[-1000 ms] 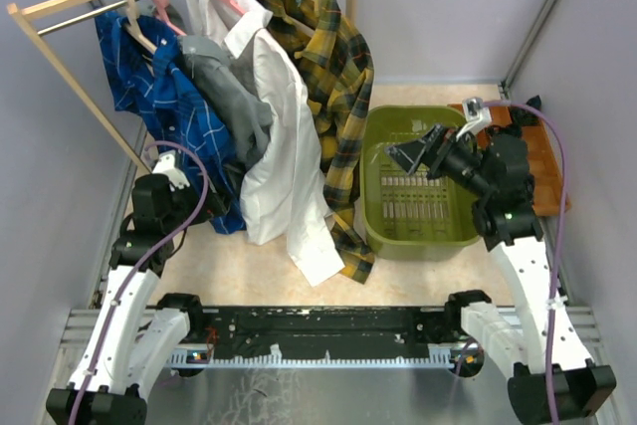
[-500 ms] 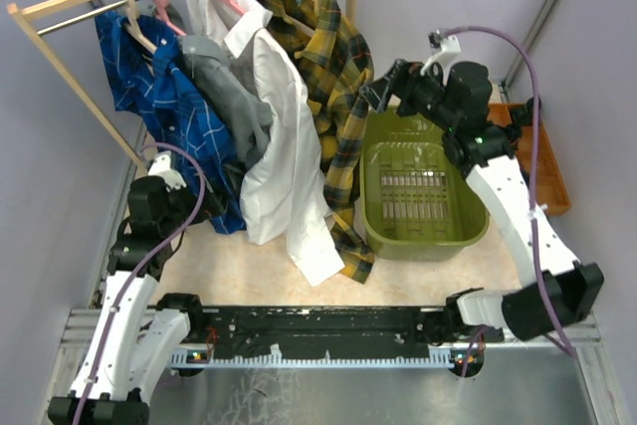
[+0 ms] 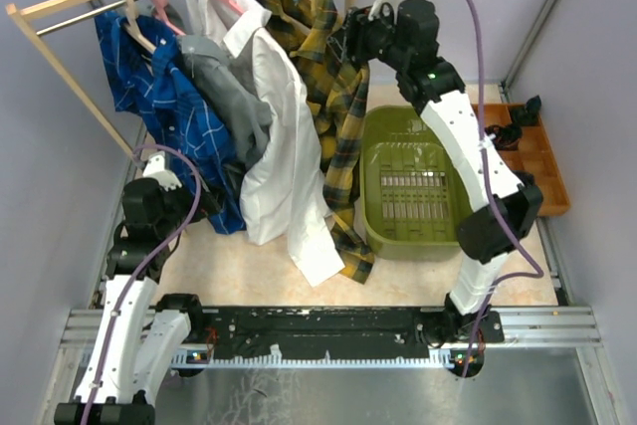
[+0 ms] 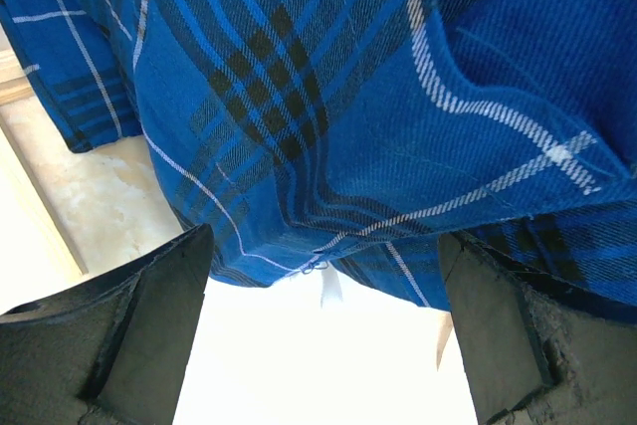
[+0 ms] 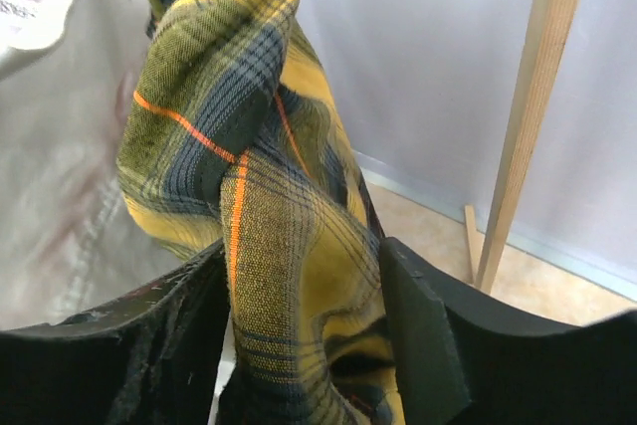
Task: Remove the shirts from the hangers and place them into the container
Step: Pick up the hanger from the clothesline.
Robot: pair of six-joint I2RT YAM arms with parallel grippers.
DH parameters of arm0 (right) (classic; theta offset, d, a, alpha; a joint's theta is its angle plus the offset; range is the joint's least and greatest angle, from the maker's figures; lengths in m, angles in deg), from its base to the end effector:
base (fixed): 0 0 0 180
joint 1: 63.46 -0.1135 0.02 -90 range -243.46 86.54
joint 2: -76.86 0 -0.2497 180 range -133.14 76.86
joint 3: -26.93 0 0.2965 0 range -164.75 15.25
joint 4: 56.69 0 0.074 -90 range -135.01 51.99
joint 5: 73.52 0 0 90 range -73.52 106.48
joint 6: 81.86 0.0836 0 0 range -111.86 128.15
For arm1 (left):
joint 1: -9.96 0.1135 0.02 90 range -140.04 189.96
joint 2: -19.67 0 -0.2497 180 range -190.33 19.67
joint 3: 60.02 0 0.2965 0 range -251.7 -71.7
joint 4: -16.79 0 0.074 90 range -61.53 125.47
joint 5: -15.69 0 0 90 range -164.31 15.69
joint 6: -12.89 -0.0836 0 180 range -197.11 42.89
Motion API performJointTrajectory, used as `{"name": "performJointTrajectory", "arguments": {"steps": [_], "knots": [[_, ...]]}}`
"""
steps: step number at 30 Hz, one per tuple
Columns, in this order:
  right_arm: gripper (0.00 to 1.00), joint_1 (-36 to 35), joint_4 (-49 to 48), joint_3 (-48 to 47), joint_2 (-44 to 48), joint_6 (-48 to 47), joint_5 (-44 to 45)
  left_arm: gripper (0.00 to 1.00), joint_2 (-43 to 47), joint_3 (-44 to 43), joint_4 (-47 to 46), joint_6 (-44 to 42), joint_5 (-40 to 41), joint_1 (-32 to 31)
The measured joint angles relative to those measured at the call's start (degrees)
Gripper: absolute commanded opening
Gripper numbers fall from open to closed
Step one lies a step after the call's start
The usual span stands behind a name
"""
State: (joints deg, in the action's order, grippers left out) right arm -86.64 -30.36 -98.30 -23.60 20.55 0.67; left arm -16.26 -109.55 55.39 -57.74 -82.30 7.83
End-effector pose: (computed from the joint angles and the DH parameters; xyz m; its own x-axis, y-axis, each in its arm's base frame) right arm 0.4405 0.2134 0.4791 -0.1596 0.1566 -0.9747 -0.6090 0.7614 0.2221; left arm 0.2475 -0.0208 0.2635 -0.4524 -0.3118 -0.8355 0.0134 0.9344 -0.3560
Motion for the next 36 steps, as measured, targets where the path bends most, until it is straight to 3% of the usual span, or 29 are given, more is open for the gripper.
{"name": "performJointTrajectory", "arguments": {"steps": [2, 10, 12, 16, 24, 36], "knots": [[0.38, -1.3, 1.8, -3.4, -2.9, -2.1, 1.3, 0.99, -0.3, 0.1, 0.0, 0.0, -0.3, 0.0], [0.15, -6.5, 5.0, -7.4, -6.1, -11.0, 9.6, 0.99, -0.7, 0.1, 0.0, -0.2, -1.1, 0.0], [0.01, -8.0, 4.8, -7.3, -6.1, -13.2, 11.3, 0.99, -0.7, 0.2, 0.0, -0.2, -1.3, 0.0], [0.00, -10.3, 1.2, -3.0, -4.3, -16.0, 14.1, 0.99, -1.0, 0.2, 0.0, -0.2, -1.6, 0.0], [0.00, -10.8, -12.5, 15.2, 5.8, -13.7, 16.3, 0.99, -1.4, 0.2, 0.0, -0.2, -1.6, 0.0], [0.00, -10.8, -15.1, 16.2, 6.5, -6.2, 17.9, 0.99, -1.4, 0.2, 0.0, -0.2, -1.5, 0.0]]}}
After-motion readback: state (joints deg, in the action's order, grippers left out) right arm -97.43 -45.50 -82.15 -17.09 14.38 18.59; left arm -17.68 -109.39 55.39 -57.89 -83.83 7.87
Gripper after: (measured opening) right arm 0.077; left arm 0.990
